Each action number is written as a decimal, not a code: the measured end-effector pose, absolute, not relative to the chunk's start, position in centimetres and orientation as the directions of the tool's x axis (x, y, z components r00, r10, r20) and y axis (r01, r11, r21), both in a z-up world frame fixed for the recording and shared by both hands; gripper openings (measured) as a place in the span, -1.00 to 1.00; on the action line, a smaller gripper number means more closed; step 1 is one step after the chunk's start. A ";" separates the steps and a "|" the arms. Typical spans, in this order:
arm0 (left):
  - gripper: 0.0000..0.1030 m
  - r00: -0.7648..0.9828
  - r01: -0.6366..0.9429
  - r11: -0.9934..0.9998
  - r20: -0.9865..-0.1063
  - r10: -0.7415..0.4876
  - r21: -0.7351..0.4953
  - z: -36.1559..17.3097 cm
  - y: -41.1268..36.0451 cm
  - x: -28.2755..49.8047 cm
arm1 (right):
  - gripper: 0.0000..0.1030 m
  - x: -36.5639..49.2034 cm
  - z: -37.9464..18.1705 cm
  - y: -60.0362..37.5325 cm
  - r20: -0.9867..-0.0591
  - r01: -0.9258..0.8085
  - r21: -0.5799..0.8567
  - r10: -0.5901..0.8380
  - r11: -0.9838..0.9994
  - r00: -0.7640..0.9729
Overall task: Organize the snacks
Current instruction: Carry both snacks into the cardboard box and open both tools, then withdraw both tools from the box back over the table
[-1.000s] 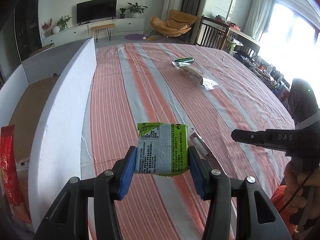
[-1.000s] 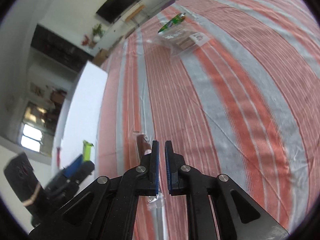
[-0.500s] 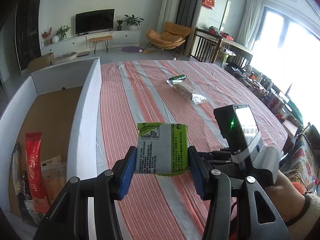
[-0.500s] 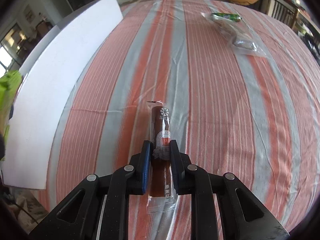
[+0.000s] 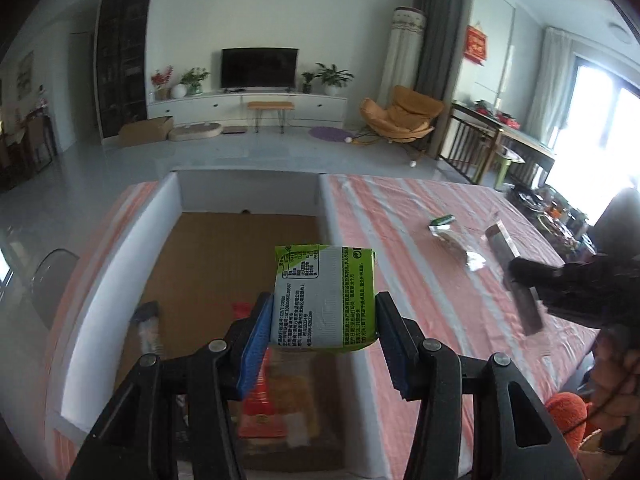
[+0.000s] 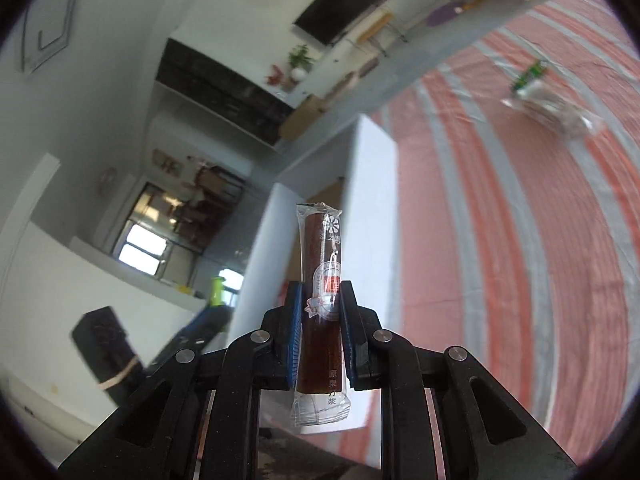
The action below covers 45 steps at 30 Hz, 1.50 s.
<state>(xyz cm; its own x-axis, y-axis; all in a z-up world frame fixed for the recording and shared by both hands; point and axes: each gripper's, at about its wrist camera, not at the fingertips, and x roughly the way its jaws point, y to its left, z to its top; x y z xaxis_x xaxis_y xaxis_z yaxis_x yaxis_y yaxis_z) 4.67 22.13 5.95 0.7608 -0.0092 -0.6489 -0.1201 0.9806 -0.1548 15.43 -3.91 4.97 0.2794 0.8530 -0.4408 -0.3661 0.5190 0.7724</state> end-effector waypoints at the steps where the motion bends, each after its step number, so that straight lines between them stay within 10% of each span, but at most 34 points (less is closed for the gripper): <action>1: -0.02 0.754 -0.154 0.976 -0.657 0.013 -0.157 5.5 23.4 4.6 | -0.65 15.2 5.8 -2.0 -0.430 -0.393 0.771 0.865 0.500 0.258; 7: 0.10 0.675 -0.326 0.945 -0.709 0.204 -0.038 1.9 27.5 3.6 | -0.44 13.4 4.8 6.5 -0.501 -0.503 0.680 0.839 0.533 0.210; 9: 0.68 0.637 -0.360 0.933 -0.729 0.249 0.003 0.4 28.0 3.6 | 0.05 12.7 4.0 6.6 -0.546 -0.533 0.607 0.797 0.589 0.258; 11: 0.85 0.631 -0.369 0.929 -0.730 0.262 0.015 -0.4 27.8 3.4 | 0.16 12.4 3.4 4.9 -0.568 -0.557 0.528 0.754 0.641 0.331; 21: 0.93 0.729 -0.153 0.986 -0.681 0.063 -0.072 0.9 20.0 6.2 | 0.38 15.6 -6.4 -12.2 -0.705 -0.146 -0.016 0.093 0.989 0.703; 31: 0.99 0.683 0.185 0.976 -0.700 -0.209 -0.111 0.2 4.4 10.7 | 0.38 15.8 -9.5 -24.0 -0.708 0.254 0.160 -0.069 0.954 0.703; 45: 0.99 0.580 0.101 0.995 -0.814 -0.042 0.021 -12.3 -2.9 20.2 | 0.39 17.9 -11.4 -24.2 -0.757 0.307 0.116 -0.116 0.945 0.644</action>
